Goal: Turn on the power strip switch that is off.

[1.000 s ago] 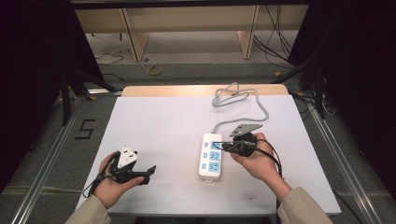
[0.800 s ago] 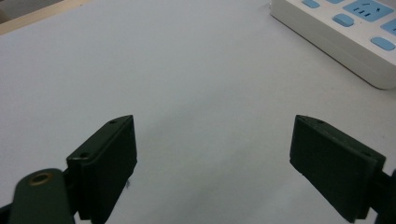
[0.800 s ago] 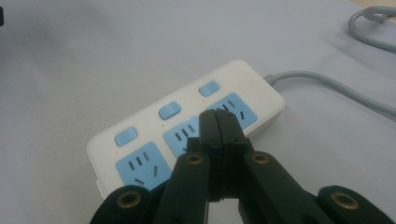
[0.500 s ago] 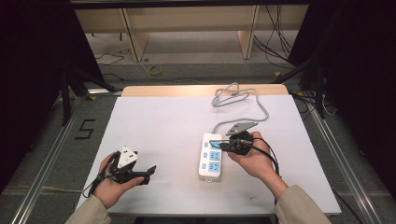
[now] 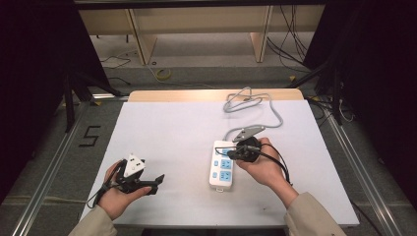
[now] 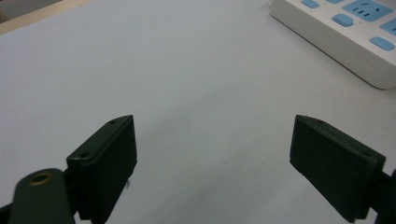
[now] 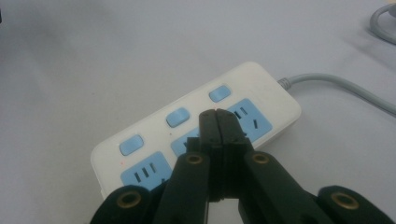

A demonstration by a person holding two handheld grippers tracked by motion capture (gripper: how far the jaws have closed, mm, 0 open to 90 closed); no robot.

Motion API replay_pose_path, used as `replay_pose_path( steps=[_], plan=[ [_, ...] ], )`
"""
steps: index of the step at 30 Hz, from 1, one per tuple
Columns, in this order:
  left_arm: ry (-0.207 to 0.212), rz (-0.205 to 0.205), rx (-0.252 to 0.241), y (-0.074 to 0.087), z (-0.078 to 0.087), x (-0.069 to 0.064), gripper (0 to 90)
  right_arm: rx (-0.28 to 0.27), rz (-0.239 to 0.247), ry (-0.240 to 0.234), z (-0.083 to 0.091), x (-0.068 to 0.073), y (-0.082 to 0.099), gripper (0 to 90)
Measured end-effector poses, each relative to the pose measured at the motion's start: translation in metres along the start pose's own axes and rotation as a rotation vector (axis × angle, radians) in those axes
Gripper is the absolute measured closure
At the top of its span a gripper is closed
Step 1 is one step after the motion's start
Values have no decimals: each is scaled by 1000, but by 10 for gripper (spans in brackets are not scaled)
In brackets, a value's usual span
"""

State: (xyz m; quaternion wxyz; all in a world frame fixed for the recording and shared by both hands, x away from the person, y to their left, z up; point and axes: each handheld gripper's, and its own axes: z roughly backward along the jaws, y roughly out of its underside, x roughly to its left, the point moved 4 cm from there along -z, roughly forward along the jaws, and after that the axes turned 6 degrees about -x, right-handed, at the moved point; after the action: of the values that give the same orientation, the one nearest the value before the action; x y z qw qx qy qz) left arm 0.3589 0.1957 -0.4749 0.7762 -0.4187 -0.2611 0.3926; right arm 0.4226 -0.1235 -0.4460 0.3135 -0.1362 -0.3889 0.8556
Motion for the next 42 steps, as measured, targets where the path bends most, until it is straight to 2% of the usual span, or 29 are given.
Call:
replay_pose_path(
  steps=[31,42],
  plan=[
    [2,2,-1,0,0,0,145,43,11,-33,-21,10,-11,900],
    [4,4,-1,0,0,0,146,76,34,-48,-28,13,-14,900]
  ],
)
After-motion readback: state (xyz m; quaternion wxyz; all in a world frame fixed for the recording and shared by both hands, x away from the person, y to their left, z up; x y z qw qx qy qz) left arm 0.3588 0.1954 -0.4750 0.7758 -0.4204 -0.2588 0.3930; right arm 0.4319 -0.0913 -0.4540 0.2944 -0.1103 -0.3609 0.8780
